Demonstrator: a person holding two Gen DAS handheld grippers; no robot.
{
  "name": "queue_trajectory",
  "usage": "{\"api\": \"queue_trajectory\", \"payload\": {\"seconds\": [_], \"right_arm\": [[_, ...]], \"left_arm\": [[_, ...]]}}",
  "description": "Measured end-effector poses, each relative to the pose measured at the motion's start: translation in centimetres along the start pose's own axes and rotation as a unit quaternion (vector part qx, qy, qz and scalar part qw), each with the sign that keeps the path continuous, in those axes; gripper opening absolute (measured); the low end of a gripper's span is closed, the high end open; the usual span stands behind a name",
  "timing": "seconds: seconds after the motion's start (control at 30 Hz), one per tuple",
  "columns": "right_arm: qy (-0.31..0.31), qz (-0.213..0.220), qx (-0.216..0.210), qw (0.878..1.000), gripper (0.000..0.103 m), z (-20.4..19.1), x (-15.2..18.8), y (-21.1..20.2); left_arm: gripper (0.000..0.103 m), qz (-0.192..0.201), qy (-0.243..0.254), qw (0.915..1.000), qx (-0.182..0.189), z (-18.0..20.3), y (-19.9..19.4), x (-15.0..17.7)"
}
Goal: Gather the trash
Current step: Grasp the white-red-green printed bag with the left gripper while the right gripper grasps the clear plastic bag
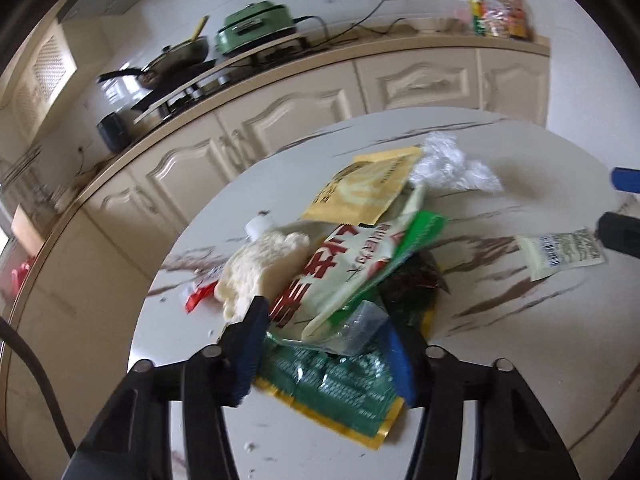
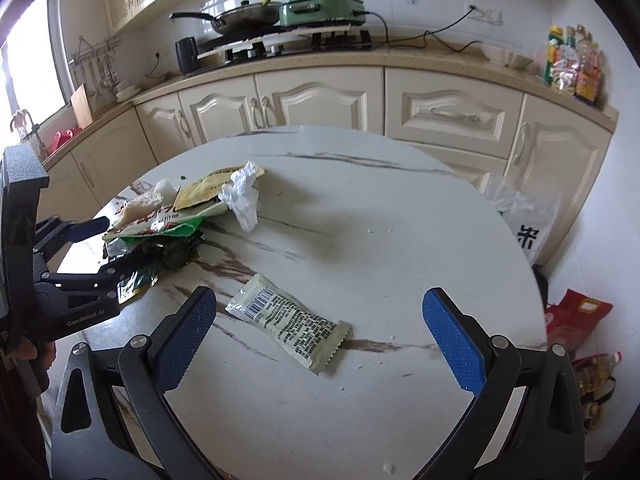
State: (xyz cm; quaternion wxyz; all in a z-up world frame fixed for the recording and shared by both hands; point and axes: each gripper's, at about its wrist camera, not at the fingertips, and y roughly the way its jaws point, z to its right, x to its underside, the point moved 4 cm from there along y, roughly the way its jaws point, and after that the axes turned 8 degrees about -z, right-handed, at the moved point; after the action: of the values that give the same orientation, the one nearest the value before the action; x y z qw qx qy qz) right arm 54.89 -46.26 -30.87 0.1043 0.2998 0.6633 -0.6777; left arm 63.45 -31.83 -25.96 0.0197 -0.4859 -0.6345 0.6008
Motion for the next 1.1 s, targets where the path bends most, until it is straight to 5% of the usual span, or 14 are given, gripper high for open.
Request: {"api": "queue_trajectory", "payload": {"seconds": [0.13,0.5,0.8,1.0,1.03,1.1], "right_arm": [[-0.008,-0.012,-0.006,1.0,0.103,-0.3,-0.3,1.0],[-0.024,-0.034,-0.057,0.998,0.103,-1.9,-3.0,3.4],[-0.059,-0.058,-0.063,0.995,0.103,-5.2,-6.9,8.3],[-0.066,-0.083,-0.068,0.992,0.044,-6.6,-7.4,10.9],[-0.066,-0.086,-0.076,0.991,0.013,-6.7,-7.4,10.8],[-0.063,-0.083,-0.088,0.991,0.012,-6.9,-7.1,9.9]], "left_arm": [[0.019,0.015,0.023,0.9996,-0.003,0.8,-0.7,0.3],[0.017,0.011,-0.01,0.9987,0.048,-1.0,-4.6,4.4],[0.017,0.023,-0.088,0.9928,0.078,-4.3,-8.4,8.3],[0.017,0.031,-0.113,0.9895,0.086,-6.6,-10.3,9.7],[0.017,0.034,-0.117,0.9888,0.085,-6.9,-10.7,9.9],[0.017,0.036,-0.122,0.9879,0.089,-7.4,-11.2,10.2]]}}
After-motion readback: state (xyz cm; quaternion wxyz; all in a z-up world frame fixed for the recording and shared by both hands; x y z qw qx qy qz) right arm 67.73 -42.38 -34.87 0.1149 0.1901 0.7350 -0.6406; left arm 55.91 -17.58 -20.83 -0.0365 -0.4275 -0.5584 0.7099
